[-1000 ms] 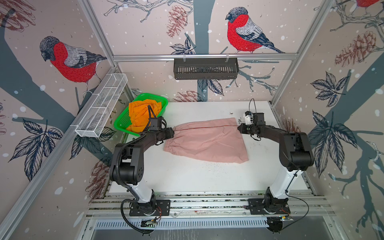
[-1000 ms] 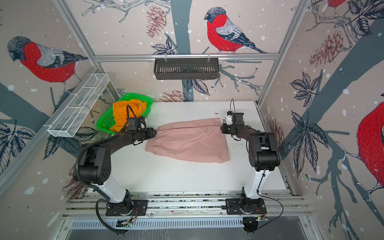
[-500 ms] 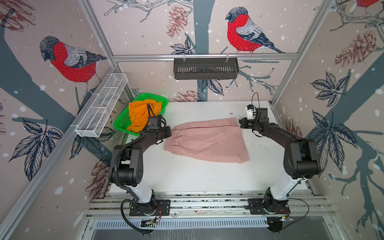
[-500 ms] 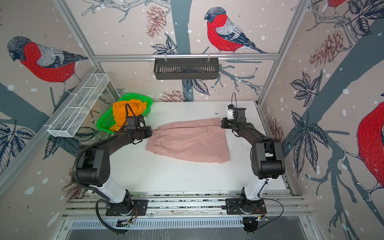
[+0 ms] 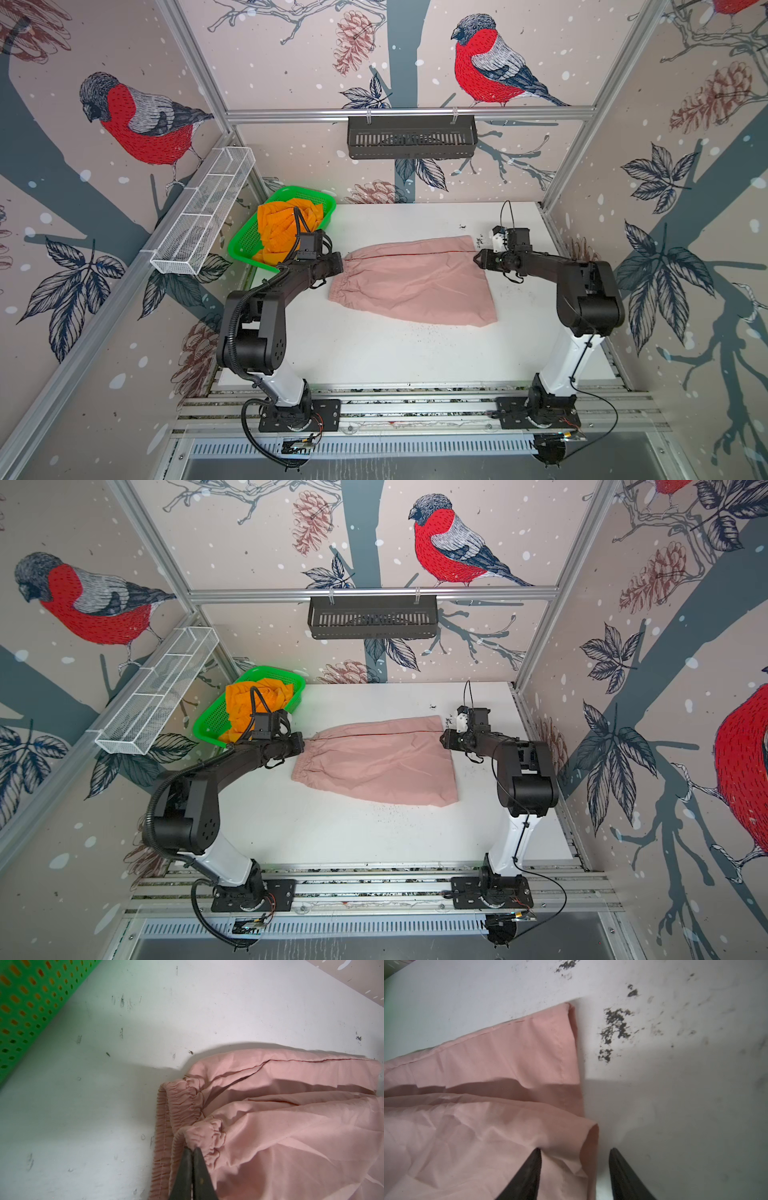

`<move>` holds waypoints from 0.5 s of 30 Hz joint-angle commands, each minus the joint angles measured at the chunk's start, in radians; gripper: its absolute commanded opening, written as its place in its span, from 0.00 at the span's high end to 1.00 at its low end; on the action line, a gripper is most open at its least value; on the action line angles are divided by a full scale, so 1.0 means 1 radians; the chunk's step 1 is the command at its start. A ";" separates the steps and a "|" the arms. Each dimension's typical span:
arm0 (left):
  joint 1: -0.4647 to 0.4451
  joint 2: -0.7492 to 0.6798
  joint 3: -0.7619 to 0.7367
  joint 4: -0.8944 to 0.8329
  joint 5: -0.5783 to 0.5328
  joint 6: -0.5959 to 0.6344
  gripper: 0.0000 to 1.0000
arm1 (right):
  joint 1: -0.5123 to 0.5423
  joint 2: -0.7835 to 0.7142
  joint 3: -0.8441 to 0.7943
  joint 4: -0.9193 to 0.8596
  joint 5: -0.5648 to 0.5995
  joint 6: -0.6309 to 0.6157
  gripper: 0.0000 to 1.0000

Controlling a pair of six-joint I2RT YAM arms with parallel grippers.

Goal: Fold and stack the shorts

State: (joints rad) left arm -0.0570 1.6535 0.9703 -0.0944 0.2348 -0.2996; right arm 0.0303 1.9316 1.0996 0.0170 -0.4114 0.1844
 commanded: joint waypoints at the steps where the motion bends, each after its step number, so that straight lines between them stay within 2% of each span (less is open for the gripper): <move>1: -0.002 -0.007 -0.003 0.016 0.003 -0.001 1.00 | 0.002 -0.004 0.012 0.064 -0.063 0.021 0.69; 4: -0.001 -0.010 -0.002 0.011 0.005 0.002 1.00 | 0.002 -0.026 0.014 0.061 -0.072 0.029 0.95; 5: -0.002 -0.012 -0.002 0.008 0.002 0.001 1.00 | 0.002 -0.037 0.017 0.048 -0.065 0.029 0.97; 10: -0.002 -0.039 0.011 -0.038 -0.014 -0.004 1.00 | 0.012 -0.141 0.027 -0.064 0.034 0.000 0.98; 15: 0.000 -0.075 0.022 -0.091 -0.034 0.010 1.00 | 0.023 -0.253 0.078 -0.162 0.082 -0.002 0.98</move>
State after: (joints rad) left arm -0.0570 1.5951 0.9829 -0.1482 0.2317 -0.2993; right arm 0.0479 1.7180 1.1461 -0.0818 -0.3855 0.2012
